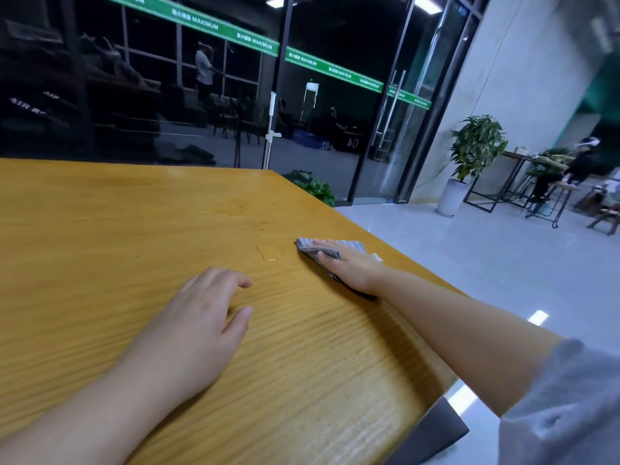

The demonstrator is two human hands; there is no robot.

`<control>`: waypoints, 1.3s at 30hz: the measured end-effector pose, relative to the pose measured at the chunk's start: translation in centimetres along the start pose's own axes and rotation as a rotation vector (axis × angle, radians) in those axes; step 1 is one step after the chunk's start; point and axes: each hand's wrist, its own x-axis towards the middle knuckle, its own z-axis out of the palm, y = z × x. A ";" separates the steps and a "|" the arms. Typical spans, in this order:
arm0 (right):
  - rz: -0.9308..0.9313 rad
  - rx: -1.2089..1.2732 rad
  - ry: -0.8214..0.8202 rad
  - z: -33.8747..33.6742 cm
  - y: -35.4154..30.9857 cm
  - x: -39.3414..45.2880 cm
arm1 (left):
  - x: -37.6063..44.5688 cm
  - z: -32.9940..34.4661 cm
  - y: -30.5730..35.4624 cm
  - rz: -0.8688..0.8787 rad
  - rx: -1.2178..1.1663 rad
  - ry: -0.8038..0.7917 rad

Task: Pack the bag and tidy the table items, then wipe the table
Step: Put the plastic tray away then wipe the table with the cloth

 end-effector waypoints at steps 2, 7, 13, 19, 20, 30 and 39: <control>-0.054 0.020 -0.008 0.3 -0.6 -1.7 | 0.0 -0.1 0.1 0.002 0.003 -0.009; -0.205 -0.026 -0.081 0.9 -0.2 -5.2 | -0.2 -0.4 0.2 0.009 0.031 -0.032; -0.027 0.000 -0.062 -1.3 4.0 -5.6 | -0.4 -0.7 0.1 0.002 0.043 -0.030; 0.150 -0.033 0.085 -2.4 6.5 -1.3 | -0.3 -0.4 0.1 0.004 0.079 -0.064; 0.181 -0.031 0.105 -2.4 6.2 -0.5 | -0.2 -0.4 0.1 0.005 0.112 -0.087; 0.287 -0.125 0.093 -0.9 1.9 3.3 | 0.4 -0.5 0.4 0.006 0.205 -0.093; 0.090 -0.172 0.037 1.6 -4.3 3.5 | 0.3 -0.8 0.8 0.004 0.172 -0.103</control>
